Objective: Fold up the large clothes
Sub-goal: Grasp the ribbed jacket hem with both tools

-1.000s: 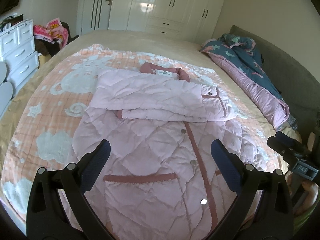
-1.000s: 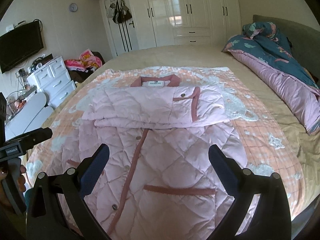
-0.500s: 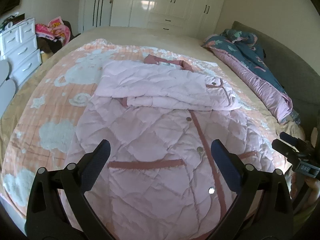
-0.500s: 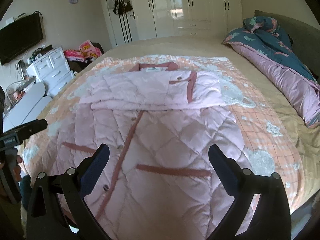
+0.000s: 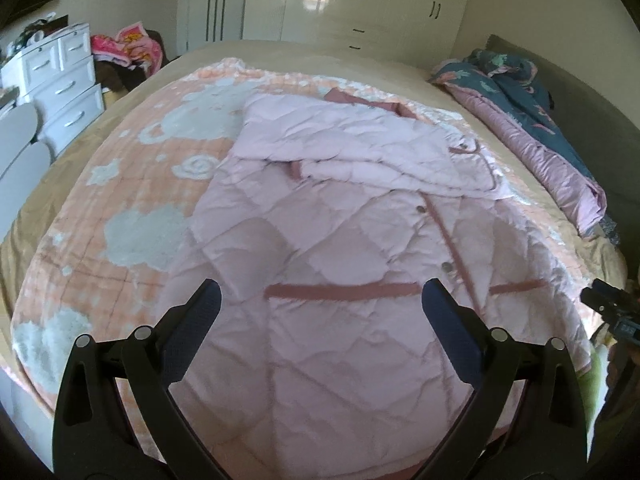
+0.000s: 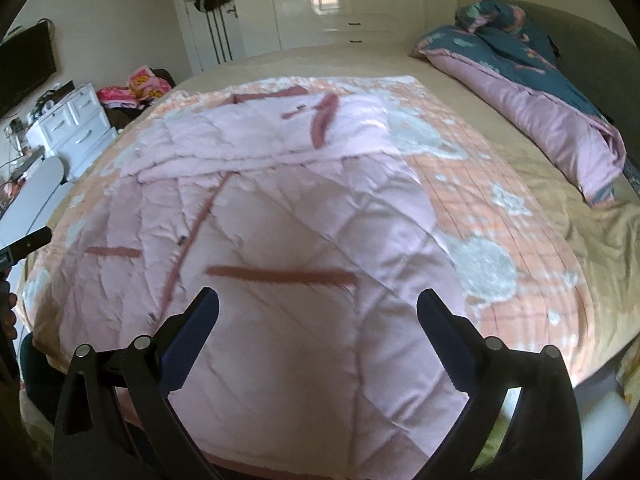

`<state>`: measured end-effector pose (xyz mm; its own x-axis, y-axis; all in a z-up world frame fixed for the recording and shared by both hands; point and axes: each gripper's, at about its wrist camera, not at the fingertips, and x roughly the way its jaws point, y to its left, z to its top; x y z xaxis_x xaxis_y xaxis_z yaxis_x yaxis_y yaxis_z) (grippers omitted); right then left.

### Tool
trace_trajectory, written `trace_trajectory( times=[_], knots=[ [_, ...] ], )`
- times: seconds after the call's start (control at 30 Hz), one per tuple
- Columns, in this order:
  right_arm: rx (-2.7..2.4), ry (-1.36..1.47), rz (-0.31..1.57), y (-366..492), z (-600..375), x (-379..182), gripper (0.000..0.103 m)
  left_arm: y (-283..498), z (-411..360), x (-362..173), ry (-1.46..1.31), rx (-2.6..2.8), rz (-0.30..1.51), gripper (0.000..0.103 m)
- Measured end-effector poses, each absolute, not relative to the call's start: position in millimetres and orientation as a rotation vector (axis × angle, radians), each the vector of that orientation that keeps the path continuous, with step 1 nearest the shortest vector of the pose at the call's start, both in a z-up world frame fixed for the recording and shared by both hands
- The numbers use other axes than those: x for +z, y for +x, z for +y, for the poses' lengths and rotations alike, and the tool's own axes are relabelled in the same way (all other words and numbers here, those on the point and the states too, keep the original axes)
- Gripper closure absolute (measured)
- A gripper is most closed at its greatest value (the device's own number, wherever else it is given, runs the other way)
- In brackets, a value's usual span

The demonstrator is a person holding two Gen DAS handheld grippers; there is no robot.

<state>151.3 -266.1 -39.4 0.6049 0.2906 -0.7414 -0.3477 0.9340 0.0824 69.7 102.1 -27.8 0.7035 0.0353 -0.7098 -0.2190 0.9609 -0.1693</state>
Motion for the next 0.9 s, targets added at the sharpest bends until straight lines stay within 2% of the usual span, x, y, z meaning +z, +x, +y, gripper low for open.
trace_trajectory(
  times=[0.9],
  knots=[
    [0.333, 0.042, 1.070, 137, -341, -115, 0.004, 9, 164, -88, -0.321, 0.267, 0.907, 0.009]
  ],
)
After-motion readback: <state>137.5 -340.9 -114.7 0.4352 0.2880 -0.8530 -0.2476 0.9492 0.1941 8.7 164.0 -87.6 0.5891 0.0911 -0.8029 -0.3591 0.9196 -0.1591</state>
